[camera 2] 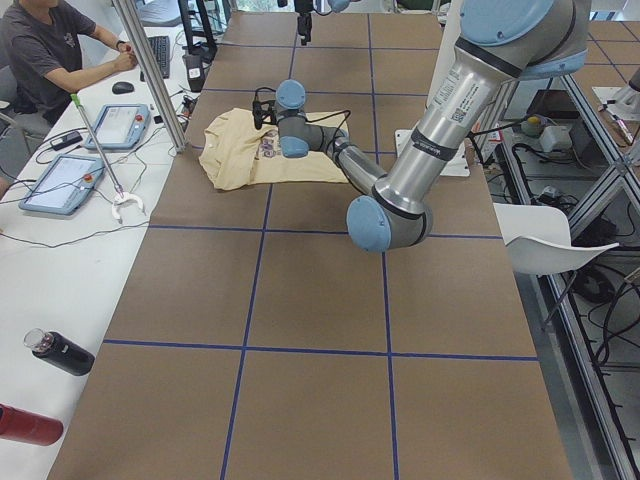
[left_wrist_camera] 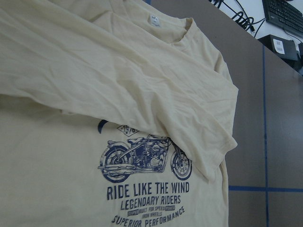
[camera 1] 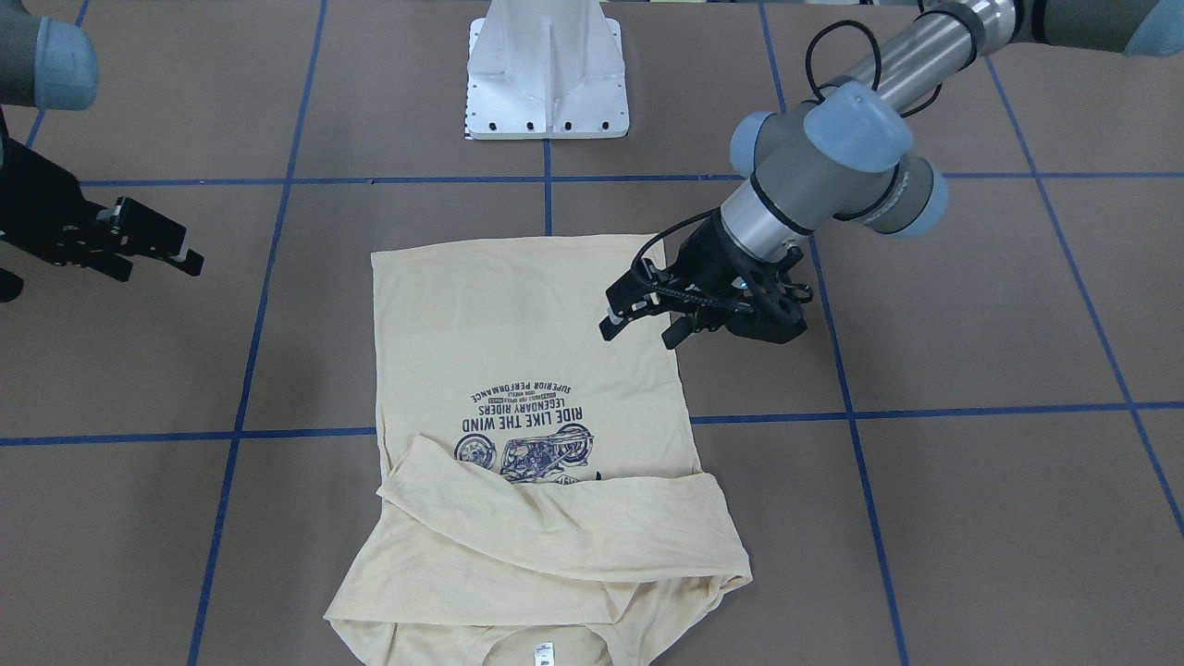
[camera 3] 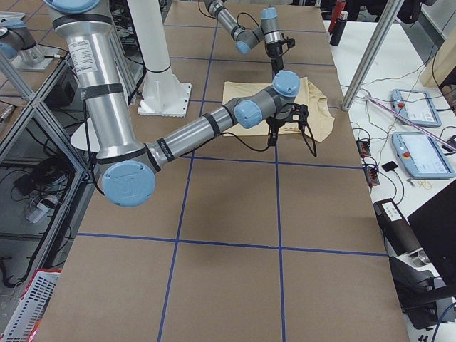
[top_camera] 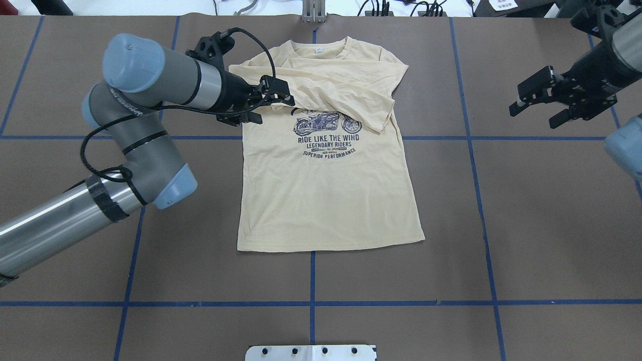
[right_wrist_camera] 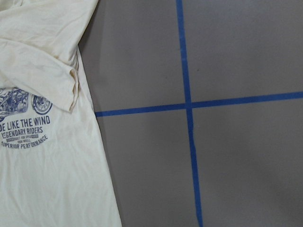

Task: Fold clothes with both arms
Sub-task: 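Lay the sleeve across the chest and open the left gripper, then move both grippers down to the shirt's side edges near the hem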

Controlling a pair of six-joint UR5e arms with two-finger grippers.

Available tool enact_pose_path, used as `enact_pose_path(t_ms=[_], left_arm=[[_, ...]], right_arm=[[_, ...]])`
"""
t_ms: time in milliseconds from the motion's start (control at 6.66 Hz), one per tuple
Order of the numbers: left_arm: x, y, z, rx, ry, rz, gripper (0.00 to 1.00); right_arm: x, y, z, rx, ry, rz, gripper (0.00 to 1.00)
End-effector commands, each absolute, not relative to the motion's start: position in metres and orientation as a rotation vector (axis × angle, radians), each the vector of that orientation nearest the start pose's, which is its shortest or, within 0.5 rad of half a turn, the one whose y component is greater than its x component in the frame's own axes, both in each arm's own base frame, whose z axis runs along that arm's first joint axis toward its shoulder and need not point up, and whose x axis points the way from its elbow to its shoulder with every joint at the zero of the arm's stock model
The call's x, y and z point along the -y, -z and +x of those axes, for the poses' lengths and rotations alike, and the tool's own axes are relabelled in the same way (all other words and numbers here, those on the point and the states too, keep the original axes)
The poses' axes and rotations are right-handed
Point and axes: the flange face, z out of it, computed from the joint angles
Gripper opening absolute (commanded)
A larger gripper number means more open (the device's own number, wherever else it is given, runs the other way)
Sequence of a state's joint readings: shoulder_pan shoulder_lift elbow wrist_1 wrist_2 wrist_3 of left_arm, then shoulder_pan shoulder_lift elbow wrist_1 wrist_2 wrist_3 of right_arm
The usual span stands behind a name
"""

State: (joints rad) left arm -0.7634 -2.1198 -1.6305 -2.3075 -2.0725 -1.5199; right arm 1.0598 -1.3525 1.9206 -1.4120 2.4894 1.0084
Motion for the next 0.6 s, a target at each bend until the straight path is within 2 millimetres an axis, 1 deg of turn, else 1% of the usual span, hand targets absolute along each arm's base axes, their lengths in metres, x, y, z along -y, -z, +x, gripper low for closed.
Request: enact_pose_path(t_ms=[0, 150, 300, 450], left_arm=[[0.45, -0.25, 0.366, -1.333, 0.217, 0.13, 1.0], [0.432, -0.276, 0.373, -1.295, 0.234, 0.129, 1.0], [0.421, -0.285, 0.39, -1.265, 0.258, 0.155, 1.0], [0.412, -0.296, 0.393, -1.247, 0.267, 0.151, 1.0]], right_arm=[[0.446, -0.354, -0.282, 1.151, -0.169, -0.08, 1.0], [0.425, -0.359, -0.319, 1.122, -0.154, -0.077, 1.0], [0.405, -0.358, -0.359, 1.093, -0.143, -0.056, 1.0], [0.398, -0.359, -0.393, 1.073, -0.117, -0.055, 1.0]])
